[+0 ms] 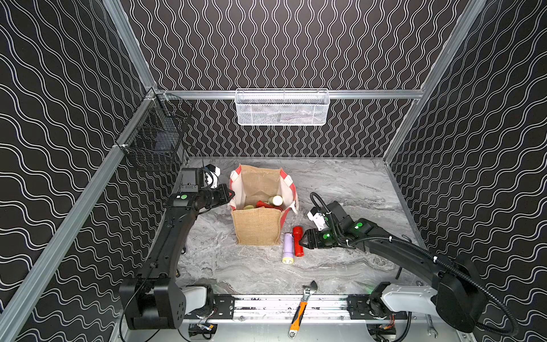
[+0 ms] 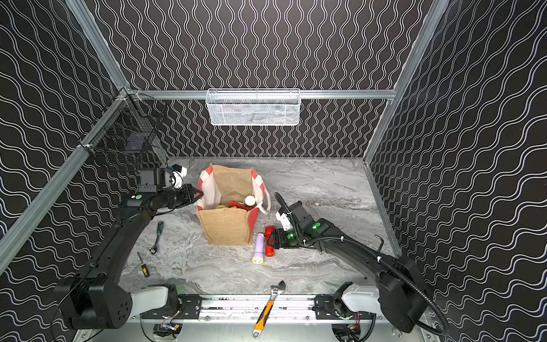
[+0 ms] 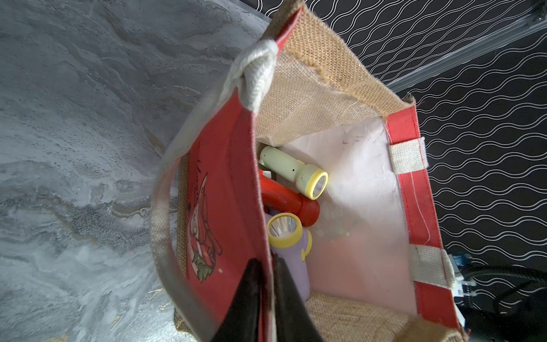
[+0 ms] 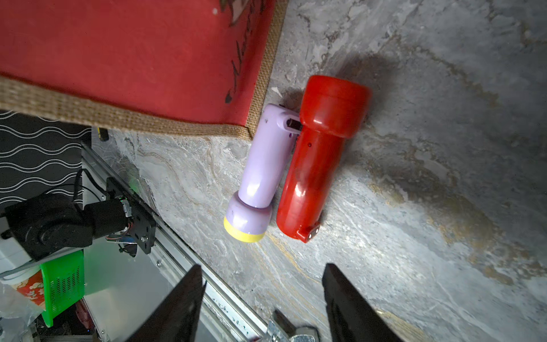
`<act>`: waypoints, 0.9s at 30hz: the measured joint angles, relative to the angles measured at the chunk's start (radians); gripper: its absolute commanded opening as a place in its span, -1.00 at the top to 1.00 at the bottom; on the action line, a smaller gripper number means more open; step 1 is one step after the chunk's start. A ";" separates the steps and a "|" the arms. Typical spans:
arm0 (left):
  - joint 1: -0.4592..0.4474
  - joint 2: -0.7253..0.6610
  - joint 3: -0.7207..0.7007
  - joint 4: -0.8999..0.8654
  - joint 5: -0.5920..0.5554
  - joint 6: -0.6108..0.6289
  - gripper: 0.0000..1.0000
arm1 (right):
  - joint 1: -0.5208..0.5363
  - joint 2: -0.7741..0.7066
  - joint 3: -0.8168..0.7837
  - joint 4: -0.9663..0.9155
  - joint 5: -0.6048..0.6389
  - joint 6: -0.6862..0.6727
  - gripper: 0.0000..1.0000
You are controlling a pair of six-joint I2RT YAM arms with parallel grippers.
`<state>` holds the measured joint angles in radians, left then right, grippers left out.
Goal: Put the flashlights into the tote bags
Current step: Pick up the flashlight from the center of the board.
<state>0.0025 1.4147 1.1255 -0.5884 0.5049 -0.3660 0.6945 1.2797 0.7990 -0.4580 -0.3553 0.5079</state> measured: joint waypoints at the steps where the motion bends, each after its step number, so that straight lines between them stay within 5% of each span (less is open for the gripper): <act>1: 0.000 0.000 0.000 0.000 0.000 0.000 0.70 | 0.000 0.005 -0.003 0.000 0.001 0.000 -0.28; 27: 0.000 -0.009 0.002 -0.006 -0.003 0.003 0.70 | 0.112 0.225 0.110 -0.068 0.250 0.175 -0.24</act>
<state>0.0025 1.4055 1.1275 -0.5945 0.5014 -0.3634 0.8062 1.5051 0.9089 -0.5259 -0.1055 0.6834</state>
